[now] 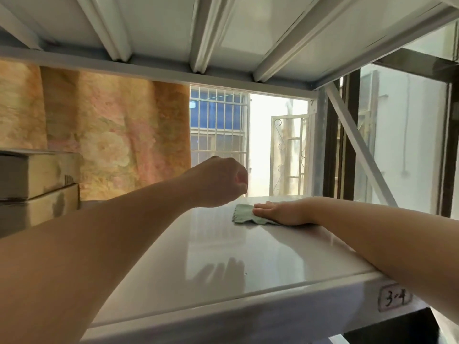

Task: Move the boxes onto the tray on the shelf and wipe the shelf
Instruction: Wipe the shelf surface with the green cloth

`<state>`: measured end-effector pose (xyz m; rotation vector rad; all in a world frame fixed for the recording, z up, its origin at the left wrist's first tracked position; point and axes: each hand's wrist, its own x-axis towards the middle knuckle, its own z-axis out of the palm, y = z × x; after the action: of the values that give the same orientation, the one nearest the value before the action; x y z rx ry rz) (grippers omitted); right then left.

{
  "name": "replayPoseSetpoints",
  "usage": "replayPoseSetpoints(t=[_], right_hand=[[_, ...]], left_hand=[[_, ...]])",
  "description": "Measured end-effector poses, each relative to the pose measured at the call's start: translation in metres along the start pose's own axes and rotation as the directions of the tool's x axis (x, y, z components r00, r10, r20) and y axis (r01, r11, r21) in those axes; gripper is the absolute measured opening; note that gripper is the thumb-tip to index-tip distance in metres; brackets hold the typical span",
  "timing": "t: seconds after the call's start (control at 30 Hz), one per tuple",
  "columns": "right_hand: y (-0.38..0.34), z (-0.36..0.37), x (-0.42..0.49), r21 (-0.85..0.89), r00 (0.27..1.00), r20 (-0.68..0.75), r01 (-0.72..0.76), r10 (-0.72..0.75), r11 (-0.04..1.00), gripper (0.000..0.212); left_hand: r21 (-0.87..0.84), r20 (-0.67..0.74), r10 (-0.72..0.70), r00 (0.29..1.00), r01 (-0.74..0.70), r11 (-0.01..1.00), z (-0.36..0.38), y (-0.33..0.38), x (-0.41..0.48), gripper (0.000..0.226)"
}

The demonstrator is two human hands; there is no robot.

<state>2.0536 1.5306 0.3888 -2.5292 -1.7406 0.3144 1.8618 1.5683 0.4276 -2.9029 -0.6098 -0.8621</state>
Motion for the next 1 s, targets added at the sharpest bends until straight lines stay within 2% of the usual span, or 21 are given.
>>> replayPoseSetpoints(t=[0.13, 0.4, 0.73, 0.9, 1.0], right_hand=[[0.013, -0.006, -0.015, -0.011, 0.991, 0.012, -0.133, 0.133, 0.991, 0.061], [0.012, -0.007, -0.036, -0.072, 0.946, -0.006, -0.324, 0.325, 0.943, 0.066], [0.005, 0.009, -0.069, 0.033, 0.923, -0.036, -0.382, 0.383, 0.924, 0.069], [-0.014, 0.020, -0.092, 0.101, 0.940, -0.043, -0.332, 0.338, 0.938, 0.066], [-0.025, 0.029, -0.102, 0.086, 0.947, -0.074, -0.307, 0.313, 0.948, 0.072]], left_hand=[[-0.007, 0.047, 0.021, 0.999, -0.021, 1.000, 0.006, -0.006, -0.004, 0.019], [-0.064, -0.030, -0.051, 0.998, 0.049, 0.997, -0.001, -0.022, -0.015, 0.019], [-0.153, -0.048, 0.118, 0.992, -0.124, 0.980, -0.003, 0.004, -0.022, 0.018], [-0.164, -0.117, 0.160, 0.980, -0.178, 0.970, -0.009, 0.017, -0.028, 0.021], [-0.193, -0.152, 0.175, 0.973, -0.203, 0.960, -0.016, 0.022, -0.035, 0.020]])
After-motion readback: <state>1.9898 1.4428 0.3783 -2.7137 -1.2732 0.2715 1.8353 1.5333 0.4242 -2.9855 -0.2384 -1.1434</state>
